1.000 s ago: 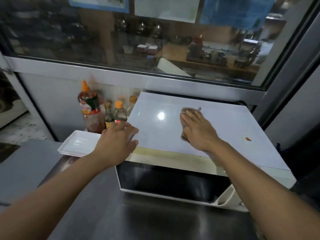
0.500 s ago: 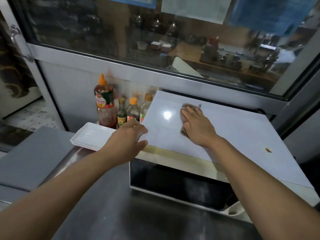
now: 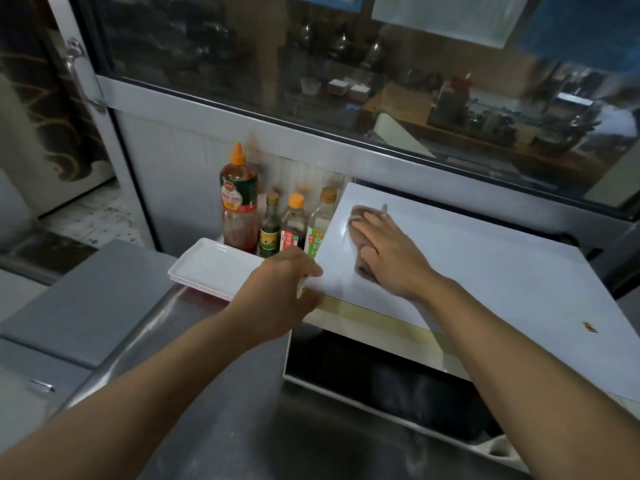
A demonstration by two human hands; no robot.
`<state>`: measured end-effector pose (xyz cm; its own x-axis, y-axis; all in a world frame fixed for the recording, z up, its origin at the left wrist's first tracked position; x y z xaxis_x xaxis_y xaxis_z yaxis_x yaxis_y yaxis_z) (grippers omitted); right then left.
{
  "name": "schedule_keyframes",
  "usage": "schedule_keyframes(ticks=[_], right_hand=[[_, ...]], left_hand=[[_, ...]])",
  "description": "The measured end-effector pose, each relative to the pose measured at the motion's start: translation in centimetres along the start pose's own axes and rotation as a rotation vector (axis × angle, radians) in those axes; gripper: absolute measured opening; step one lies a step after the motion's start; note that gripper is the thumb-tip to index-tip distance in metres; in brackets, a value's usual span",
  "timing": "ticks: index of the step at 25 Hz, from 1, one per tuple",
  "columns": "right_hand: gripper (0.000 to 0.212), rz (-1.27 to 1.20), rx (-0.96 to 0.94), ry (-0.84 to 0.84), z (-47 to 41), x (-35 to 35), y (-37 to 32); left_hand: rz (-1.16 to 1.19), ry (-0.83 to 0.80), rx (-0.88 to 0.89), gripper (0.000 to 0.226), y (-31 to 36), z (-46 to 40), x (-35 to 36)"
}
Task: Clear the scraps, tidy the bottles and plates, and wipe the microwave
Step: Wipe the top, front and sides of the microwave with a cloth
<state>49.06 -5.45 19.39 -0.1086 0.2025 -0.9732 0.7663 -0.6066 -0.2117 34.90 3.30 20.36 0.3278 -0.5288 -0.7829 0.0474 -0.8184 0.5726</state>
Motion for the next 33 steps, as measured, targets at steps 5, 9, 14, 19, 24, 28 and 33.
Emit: schedule_keyframes(ticks=[5,9,14,19,24,28,33], right_hand=[[0.054,0.039,-0.198,0.049,2.9,1.6,-4.2],[0.056,-0.057,-0.247,-0.003,2.1,1.4,-4.6],[0.035,-0.036,-0.106,-0.011,-6.5,0.7,-1.3],[0.015,-0.038,-0.154,0.004,-6.5,1.2,-3.8],[0.022,-0.012,-0.256,-0.02,-1.1,1.8,-9.2],[0.02,0.072,-0.274,0.036,3.6,2.1,-11.9],[0.045,0.329,-0.166,0.195,7.9,2.5,-12.1]], left_hand=[[0.04,0.004,-0.018,0.027,-0.6,0.7,-0.6],[0.035,-0.027,0.002,0.024,-0.9,0.6,-0.8],[0.047,-0.022,-0.028,0.021,-2.4,0.3,-1.3],[0.035,0.022,-0.089,0.02,-3.8,0.8,-2.3],[0.034,0.011,-0.018,0.018,-4.0,2.2,-3.7],[0.001,-0.012,0.062,0.019,-3.7,2.8,-4.1],[-0.003,-0.04,0.011,0.026,-3.6,1.8,-3.5]])
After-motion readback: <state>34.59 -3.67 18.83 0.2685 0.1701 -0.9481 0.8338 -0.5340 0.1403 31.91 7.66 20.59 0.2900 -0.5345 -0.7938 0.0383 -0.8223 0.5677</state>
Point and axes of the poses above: each hand's wrist, its own z-axis away from the middle knuckle, its own x-axis out of the palm, y = z × x, the point moved 10 cm from there along -z, towards the middle knuckle, and after that the axes turned 1 degree about -x, right-handed, at the moved point
